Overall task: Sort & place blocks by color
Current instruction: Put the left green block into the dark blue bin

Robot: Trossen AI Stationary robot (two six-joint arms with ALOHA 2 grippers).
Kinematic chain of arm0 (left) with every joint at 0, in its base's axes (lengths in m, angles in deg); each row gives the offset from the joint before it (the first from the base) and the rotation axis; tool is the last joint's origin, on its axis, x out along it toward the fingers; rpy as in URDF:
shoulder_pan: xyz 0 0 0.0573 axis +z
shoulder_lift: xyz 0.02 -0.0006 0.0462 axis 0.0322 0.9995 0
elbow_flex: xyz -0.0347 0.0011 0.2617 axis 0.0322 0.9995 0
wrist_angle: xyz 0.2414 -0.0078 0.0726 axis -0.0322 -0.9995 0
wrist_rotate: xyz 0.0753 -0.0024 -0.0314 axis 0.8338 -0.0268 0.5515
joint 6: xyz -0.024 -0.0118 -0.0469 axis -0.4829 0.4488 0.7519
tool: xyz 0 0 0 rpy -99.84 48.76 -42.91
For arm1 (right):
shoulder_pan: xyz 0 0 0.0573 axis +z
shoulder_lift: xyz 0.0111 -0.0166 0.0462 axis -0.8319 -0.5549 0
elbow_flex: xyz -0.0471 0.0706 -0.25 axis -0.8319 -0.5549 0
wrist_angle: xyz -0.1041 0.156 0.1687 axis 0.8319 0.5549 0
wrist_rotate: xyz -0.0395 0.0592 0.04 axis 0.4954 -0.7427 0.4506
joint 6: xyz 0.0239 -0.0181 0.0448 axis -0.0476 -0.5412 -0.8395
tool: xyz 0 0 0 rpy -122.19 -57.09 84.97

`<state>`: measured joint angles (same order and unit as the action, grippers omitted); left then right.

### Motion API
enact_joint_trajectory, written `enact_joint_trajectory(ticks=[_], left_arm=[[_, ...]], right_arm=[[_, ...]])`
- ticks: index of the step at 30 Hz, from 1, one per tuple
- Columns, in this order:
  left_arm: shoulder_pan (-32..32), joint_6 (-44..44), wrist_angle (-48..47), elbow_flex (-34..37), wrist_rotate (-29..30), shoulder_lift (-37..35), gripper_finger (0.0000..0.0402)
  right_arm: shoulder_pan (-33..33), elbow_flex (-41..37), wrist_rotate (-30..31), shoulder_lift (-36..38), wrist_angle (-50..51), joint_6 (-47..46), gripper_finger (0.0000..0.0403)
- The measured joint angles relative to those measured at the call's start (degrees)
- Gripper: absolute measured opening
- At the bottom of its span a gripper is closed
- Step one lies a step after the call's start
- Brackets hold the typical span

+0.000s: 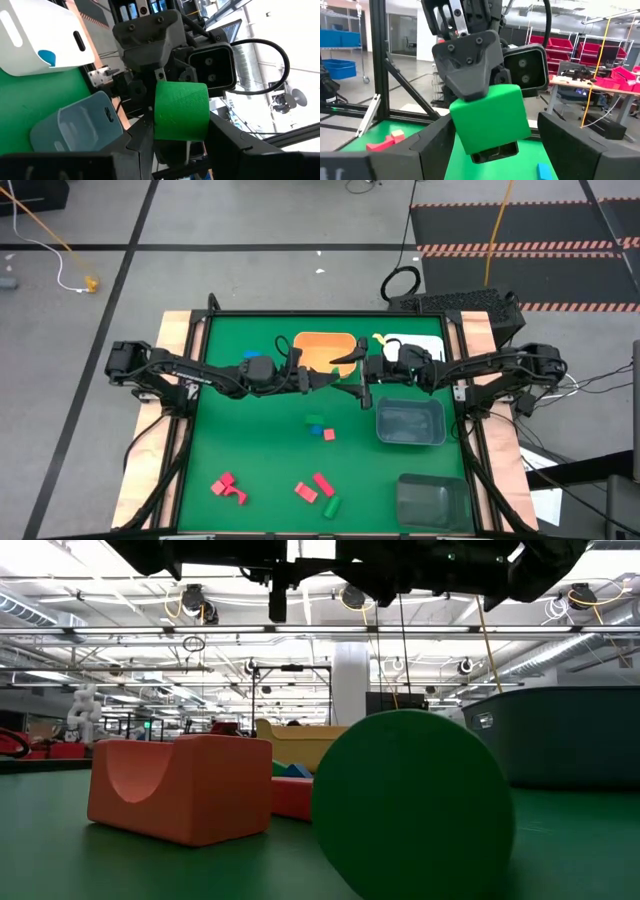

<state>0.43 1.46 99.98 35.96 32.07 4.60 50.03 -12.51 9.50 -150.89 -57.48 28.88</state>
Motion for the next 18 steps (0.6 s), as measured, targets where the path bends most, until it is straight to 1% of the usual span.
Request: enact_joint_trajectory(ticks=[5, 11, 14, 18], left_arm=[[0.0, 0.0, -0.1, 0.0, -0.1, 0.0, 0.0136], [0.0, 0.2, -0.1, 0.0, -0.1, 0.0, 0.0136], [0.1, 0.2, 0.0, 0.0, -0.1, 0.0, 0.0136], [0.2, 0.4, 0.0, 0.0, -0.1, 0.0, 0.0136]], right_arm=[[0.0, 0.0, 0.0, 0.0, -1.8, 0.3, 0.0272], [0.0, 0.0, 0.0, 0.0, -1.6, 0.6, 0.0267], [0.0, 0.0, 0.0, 0.0, -1.2, 0.3, 0.0248], [0.0, 0.0, 0.0, 0.0, -0.8, 0.2, 0.0204]])
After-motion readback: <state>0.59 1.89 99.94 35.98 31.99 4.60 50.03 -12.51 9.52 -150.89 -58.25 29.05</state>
